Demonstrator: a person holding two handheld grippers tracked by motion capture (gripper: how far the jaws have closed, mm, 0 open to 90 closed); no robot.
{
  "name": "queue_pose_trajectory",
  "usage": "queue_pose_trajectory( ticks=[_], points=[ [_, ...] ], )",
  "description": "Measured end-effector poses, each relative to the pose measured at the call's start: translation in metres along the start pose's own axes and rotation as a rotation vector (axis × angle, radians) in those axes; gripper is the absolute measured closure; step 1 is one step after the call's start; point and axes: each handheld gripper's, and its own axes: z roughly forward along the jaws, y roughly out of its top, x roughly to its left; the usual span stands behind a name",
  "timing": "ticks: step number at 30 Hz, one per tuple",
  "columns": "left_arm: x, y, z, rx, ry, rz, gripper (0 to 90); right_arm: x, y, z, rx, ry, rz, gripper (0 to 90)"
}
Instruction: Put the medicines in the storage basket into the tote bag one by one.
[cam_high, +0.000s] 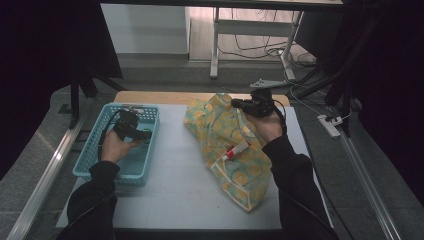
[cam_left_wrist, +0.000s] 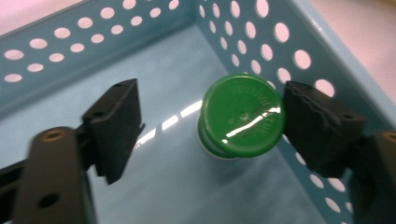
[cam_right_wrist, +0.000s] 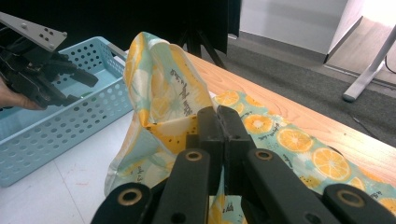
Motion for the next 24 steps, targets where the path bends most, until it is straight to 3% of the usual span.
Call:
queue_pose_trajectory(
  ticks=[8, 20, 24],
  points=[
    [-0.0031, 0.0036, 0.0038, 0.023, -0.029, 0.024, 50.9, 0.0010, 0.0009, 0.0005, 0.002, 0.001, -0.005, 89.6],
    [-0.0030, 0.0038, 0.0016, 0.041, -0.017, -0.005, 52.3, -0.0006, -0.0008, -0.0011, -0.002, -0.002, -0.001, 89.6],
    [-0.0008, 0.0028, -0.0019, 0.024, -0.021, -0.032, 52.4, -0.0008, -0.0009, -0.0016, -0.002, -0.003, 0.003, 89.6]
  ],
)
